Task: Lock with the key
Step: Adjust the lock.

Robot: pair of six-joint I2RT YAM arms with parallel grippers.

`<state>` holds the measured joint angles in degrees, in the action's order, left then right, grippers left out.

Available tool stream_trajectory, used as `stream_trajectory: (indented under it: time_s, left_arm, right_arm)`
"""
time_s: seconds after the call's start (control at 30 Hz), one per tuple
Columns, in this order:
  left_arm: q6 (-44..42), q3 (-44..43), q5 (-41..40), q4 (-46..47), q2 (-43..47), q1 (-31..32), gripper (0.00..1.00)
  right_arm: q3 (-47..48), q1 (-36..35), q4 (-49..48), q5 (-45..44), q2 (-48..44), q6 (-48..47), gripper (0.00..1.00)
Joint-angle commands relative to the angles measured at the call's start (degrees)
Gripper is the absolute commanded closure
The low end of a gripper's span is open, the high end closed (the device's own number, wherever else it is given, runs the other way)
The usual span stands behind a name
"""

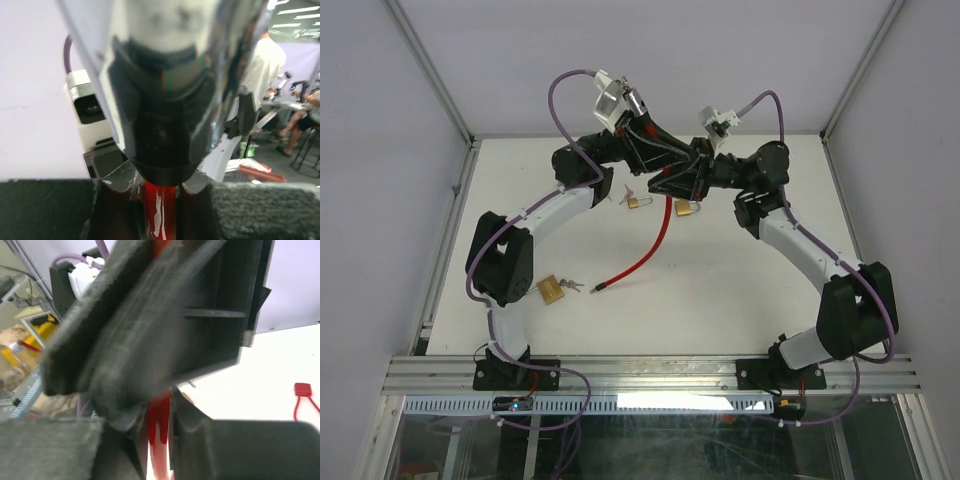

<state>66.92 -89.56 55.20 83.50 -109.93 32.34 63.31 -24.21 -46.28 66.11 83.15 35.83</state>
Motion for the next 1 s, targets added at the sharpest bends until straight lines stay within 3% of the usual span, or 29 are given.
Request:
stream_trajectory:
  time_s: [0.0,0.07,0.13,0.2,0.27,0.3,0.33,0.4,0.5,0.6,0.7,0.97]
  left_arm:
    - [4.4,-2.2,-1.6,13.7,1.9,0.4,1.0]
    - [3.2,1.0,-4.2,12.5,3.6,-0.2,0.84]
    - [0.4,7.2,-7.0,11.2,6.2,-1.0,0.61]
    - [-4.4,14.6,-11.3,8.2,11.1,-1.6,0.38]
    - [-11.4,21.5,-15.8,2.8,15.4,-1.6,0.21]
    - [-14.0,24.4,-18.0,-0.8,17.1,-1.6,0.17]
    - [-16.8,26.7,-20.3,-2.0,18.4,-1.6,0.14]
    - [-18.4,30.0,-24.3,-1.6,19.6,-1.5,0.12]
    - [-18.9,31.2,-26.8,1.1,19.3,-0.2,0.11]
    - [-24.4,29.5,-28.9,-0.3,19.3,3.5,0.11]
    - [-30.7,27.5,-33.2,-4.0,19.7,6.5,0.14]
    - [-35.8,23.0,-40.8,-8.3,17.2,10.6,0.34]
  right_arm:
    - [0.3,-0.1,-16.3,5.2,-1.8,8.8,0.98]
    - [-0.3,0.4,-10.9,4.7,-4.4,3.6,1.0]
    - [-0.3,2.0,-3.7,3.7,-7.9,-0.7,1.0]
    - [0.9,4.6,3.6,1.7,-10.6,-7.4,1.0]
    - [3.8,6.3,13.4,1.7,-12.4,-7.4,1.0]
    - [6.0,6.6,20.7,-0.5,-13.0,-19.7,1.0]
    - [8.5,6.5,28.5,-2.4,-13.4,-25.8,1.0]
    - [12.7,5.4,44.5,-7.9,-13.9,-36.7,1.0]
    - [14.8,3.4,51.6,-18.8,-14.4,-45.3,1.0]
    - [12.8,2.8,50.8,-25.7,-14.7,-46.4,1.0]
    - [10.8,2.3,49.4,-27.1,-15.2,-46.9,1.0]
    - [8.3,0.3,47.4,-31.4,-15.6,-48.1,1.0]
